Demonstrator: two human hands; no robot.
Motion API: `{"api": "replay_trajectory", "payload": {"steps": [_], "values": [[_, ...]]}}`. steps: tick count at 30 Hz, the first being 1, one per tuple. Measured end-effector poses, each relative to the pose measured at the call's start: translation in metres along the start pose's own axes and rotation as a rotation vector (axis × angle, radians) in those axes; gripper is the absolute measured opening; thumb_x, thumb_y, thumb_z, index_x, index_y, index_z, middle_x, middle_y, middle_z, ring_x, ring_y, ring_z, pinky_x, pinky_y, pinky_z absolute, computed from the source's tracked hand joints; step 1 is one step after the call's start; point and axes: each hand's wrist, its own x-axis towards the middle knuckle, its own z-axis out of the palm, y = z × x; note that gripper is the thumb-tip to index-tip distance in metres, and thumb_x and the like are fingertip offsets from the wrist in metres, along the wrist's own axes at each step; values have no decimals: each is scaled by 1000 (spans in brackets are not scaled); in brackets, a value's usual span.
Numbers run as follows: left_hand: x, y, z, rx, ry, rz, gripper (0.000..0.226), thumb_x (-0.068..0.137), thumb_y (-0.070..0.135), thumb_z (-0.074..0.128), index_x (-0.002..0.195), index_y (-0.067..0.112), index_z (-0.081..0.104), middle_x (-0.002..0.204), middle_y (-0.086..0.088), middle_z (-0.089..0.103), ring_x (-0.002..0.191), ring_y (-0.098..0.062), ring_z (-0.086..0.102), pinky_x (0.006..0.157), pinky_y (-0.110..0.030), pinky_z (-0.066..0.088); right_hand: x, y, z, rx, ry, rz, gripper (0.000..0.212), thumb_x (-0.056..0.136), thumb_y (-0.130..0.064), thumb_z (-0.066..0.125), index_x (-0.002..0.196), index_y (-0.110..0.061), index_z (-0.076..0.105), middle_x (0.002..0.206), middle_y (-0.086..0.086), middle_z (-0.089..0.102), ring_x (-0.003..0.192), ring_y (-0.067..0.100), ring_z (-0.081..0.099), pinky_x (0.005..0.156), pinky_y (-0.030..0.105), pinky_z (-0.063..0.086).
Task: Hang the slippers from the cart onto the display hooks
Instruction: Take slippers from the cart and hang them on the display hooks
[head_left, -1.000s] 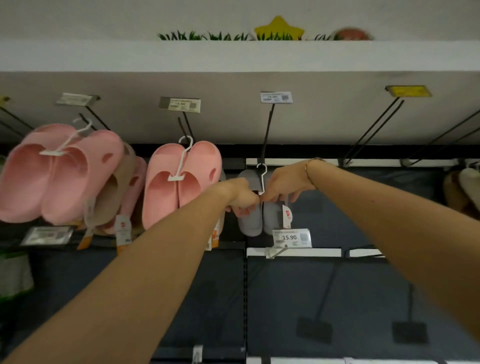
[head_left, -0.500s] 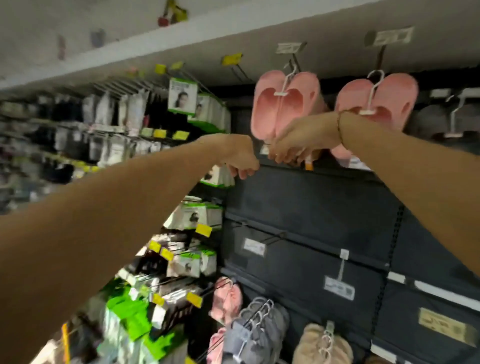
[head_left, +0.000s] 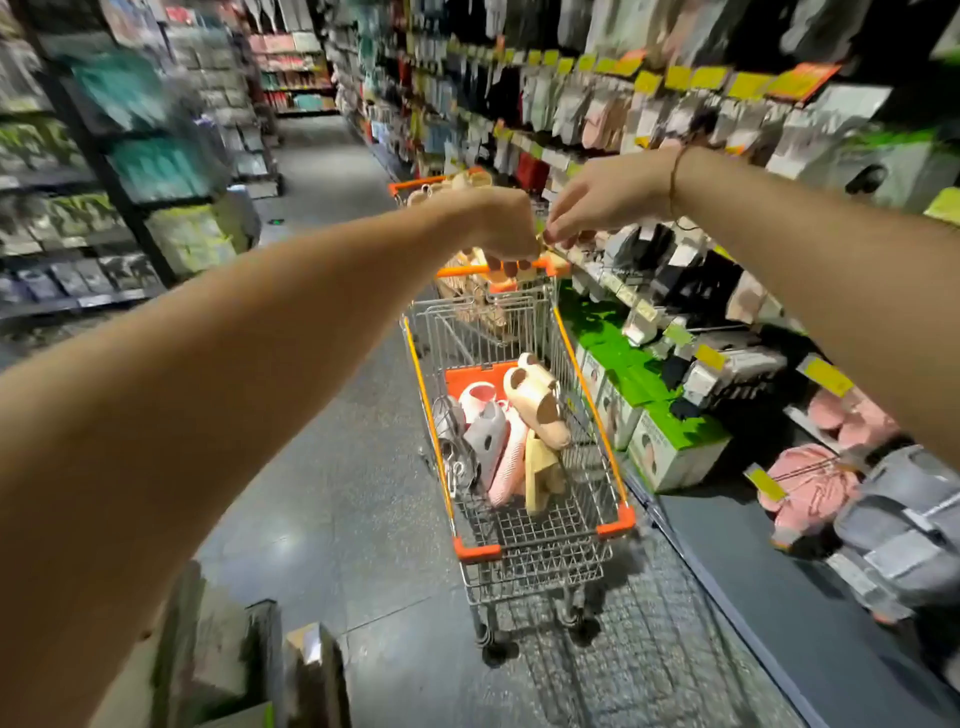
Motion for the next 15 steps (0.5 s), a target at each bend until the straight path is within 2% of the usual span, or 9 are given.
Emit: {"api": "replay_trajectory", "payload": {"steps": [2,4,6,7,8,10,11,13,15], "values": [[4,-28,21,2,-103,2,25,98,25,54,86,12,72,79,4,71,67,-12,64,58,-18,52,32,-3,28,-44,-48,-41,27,95,-41,61,105,-20,74,100,1,71,91,18,63,82,30,48],[15,-62,58,54,-162,-33,19,96,28,58,94,15,71,94,0,74,81,-18,68,73,-27,58,63,-7,72,-49,-161,-23,28,94,-41,62,100,-17,75,93,0,70,85,17,62,78,29,47],[29,-87,92,51,-160,-58,22,94,28,57,102,13,71,103,-6,73,93,-24,69,85,-37,58,96,-1,112,-48,-207,-22,31,93,-41,63,99,-13,75,97,4,72,94,23,65,85,33,50],[37,-93,105,55,-142,-34,25,94,25,55,105,10,71,104,-9,72,95,-27,67,85,-38,56,111,6,128,-30,-225,-7,32,92,-39,64,100,-10,75,100,8,73,97,26,65,87,34,52],[44,-98,119,67,-136,-22,27,94,23,53,106,6,71,104,-13,71,93,-27,65,81,-38,54,123,13,143,-2,-243,3,31,92,-37,66,99,-8,75,98,10,73,93,26,66,83,32,53],[60,-107,149,34,-166,-43,28,94,23,53,101,2,71,99,-13,70,85,-27,61,73,-38,50,147,30,176,68,-286,50,27,90,-33,69,93,-6,75,89,9,72,76,22,63,63,24,49],[70,-111,167,-1,-177,-58,26,95,23,54,96,3,69,94,-12,68,82,-27,60,69,-37,47,161,42,193,97,-313,86,25,90,-31,70,89,-7,75,88,10,72,73,21,60,58,23,45],[90,-113,197,-69,-189,-80,20,96,22,53,89,7,64,90,-10,62,78,-26,58,63,-32,42,186,66,223,114,-332,151,25,90,-29,67,87,-5,74,95,17,71,81,30,63,59,24,40],[117,-114,228,-119,-198,-79,14,96,17,52,88,9,60,89,-8,55,79,-25,54,65,-31,39,215,93,249,136,-288,226,32,93,-27,60,103,1,72,111,22,69,100,36,64,67,26,40]]}}
